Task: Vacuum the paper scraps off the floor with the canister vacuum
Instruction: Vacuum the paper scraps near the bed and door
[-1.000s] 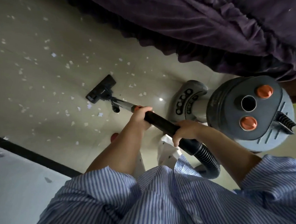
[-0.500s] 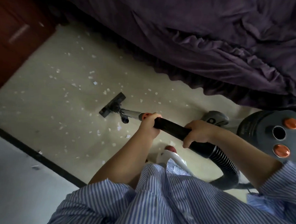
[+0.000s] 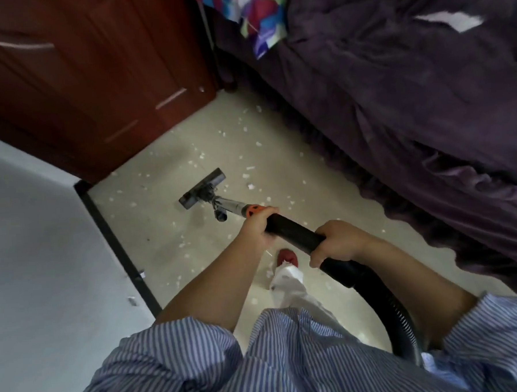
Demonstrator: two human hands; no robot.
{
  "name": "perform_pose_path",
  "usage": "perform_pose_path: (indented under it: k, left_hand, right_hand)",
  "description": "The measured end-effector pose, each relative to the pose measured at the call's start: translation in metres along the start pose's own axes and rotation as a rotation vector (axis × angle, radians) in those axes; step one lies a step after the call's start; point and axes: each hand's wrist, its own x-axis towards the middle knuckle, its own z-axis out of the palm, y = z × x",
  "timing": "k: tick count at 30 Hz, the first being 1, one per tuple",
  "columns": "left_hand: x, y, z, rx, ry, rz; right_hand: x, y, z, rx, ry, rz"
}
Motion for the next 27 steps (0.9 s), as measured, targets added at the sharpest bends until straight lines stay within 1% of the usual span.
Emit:
perform_pose_path:
  k: [3, 4, 6, 10, 13, 18, 23, 27]
  left_hand:
    - [0.021, 0.048, 0.000, -0.002, 0.048, 0.017]
    - [0.034, 0.073, 0.000, -0.039, 0.070, 0.024]
    - [0.040, 0.087, -0.003, -0.086, 0.078, 0.032]
    - [0.067, 0.145, -0.012, -0.084, 0.105, 0.041]
    - [0.087, 0.189, -0.021, -0.078, 0.093, 0.044]
    - [0.130, 0.256, -0.046, -0.082, 0.052, 0.042]
    - [0.178, 0.329, -0.085, -0.058, 0.035, -0.054]
    - [0.210, 0.374, -0.108, 0.020, 0.035, -0.080]
  right_hand:
    - [0.036, -0.038, -0.029, -0.050, -0.036, -0.029]
    - [0.058, -0.057, -0.043, -0.078, -0.054, -0.041]
    - [0.064, -0.071, -0.050, -0.100, -0.062, -0.055]
    - [0.107, -0.120, -0.074, -0.114, -0.083, -0.075]
    - [0.137, -0.155, -0.087, -0.072, -0.077, -0.065]
    - [0.187, -0.214, -0.093, -0.018, -0.064, -0.045]
    - [0.241, -0.285, -0.083, -0.038, -0.036, 0.001]
    - [0.276, -0.329, -0.074, -0.057, -0.016, 0.045]
